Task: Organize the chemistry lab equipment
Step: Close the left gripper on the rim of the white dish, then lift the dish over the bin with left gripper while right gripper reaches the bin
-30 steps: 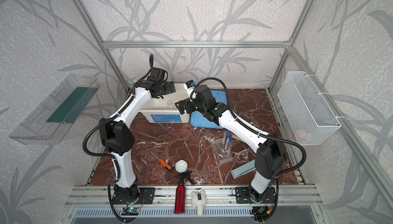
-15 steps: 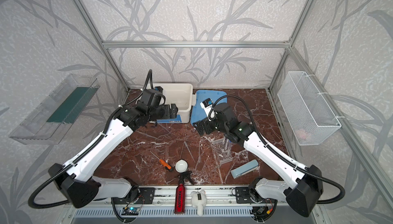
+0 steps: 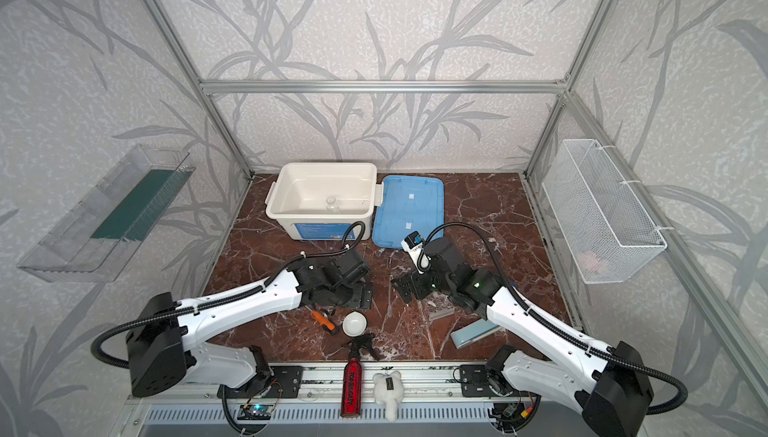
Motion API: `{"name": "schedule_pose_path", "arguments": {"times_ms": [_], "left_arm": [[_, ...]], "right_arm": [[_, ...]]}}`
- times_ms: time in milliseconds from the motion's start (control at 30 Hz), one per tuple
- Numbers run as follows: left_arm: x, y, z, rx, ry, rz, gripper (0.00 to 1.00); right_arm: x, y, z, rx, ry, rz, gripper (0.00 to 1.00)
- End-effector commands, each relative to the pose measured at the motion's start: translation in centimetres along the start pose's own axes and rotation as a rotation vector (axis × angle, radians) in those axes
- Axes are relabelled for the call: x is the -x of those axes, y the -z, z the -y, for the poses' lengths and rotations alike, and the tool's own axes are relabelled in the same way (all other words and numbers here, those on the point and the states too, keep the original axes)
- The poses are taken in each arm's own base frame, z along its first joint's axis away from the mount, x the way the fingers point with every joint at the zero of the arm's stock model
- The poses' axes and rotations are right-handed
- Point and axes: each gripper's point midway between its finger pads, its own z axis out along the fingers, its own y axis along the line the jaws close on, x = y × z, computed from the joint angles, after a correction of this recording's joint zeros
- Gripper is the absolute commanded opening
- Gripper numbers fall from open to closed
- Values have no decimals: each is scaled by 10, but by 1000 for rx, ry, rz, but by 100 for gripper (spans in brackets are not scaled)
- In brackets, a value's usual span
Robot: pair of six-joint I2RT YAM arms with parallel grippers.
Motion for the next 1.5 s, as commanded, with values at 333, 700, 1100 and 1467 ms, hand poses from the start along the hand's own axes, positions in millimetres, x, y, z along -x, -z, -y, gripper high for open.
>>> {"name": "schedule_pose_path", "arguments": {"times_ms": [333, 700, 1100, 1467], "left_arm": [[-49, -44, -7, 78, 43, -107, 89], [-59, -53, -17, 99, 42, -126, 77], [-64, -62, -16, 108, 33, -154, 79], [-62, -61, -15, 115, 20, -153, 65]], "right_arm": [[3, 1, -12, 2, -2, 85, 99], [4, -11, -17, 20, -6, 64, 99], [2, -11, -12, -15, 9, 69, 99], [0, -10, -9, -30, 12, 81, 100]]}}
